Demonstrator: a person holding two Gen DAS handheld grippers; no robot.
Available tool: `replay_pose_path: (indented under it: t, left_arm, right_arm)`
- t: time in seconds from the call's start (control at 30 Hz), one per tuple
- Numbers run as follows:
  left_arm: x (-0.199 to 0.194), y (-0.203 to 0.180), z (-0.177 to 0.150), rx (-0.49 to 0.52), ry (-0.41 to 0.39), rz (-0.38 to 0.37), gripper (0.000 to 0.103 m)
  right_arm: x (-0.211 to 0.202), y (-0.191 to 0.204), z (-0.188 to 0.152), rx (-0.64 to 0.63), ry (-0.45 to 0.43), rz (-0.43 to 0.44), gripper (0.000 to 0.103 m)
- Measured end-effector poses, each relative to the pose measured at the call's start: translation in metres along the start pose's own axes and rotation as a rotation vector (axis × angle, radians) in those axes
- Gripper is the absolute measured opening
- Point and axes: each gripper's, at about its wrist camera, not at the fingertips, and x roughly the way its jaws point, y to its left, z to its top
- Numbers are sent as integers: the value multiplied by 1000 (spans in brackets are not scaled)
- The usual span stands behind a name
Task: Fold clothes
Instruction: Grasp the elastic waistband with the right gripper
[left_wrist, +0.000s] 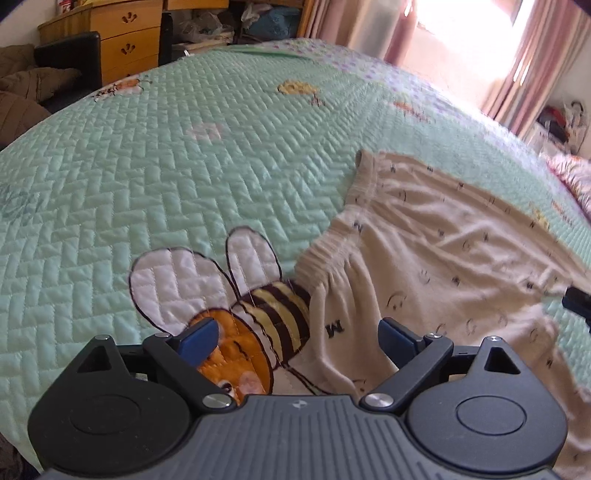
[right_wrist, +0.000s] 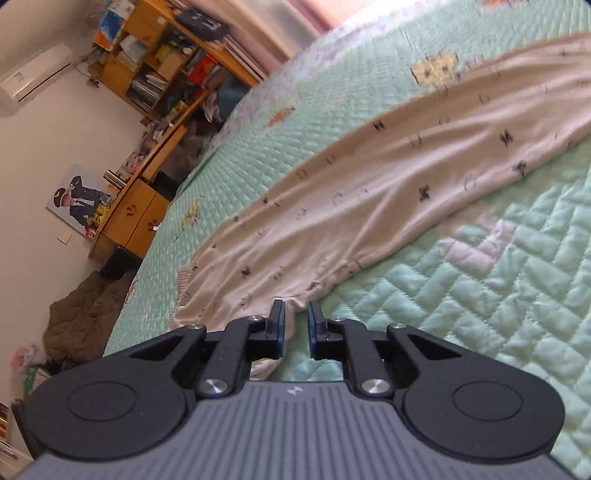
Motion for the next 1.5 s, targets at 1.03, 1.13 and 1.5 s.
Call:
replay_pose_path:
  t: [1.03,1.13,1.5]
  left_arm:
    - [-11,94,12,-230,-85,84,94]
    - [-7,90,12,-220,-78,68,94]
    - [44,61,46,-298,54,-237,95]
  right_arm:
    - [136,241,-169,-1094,50,-234,8]
    - [115,224,-134,-797,19,-110,8]
    - [73,147,-61,-224,-12,121,8]
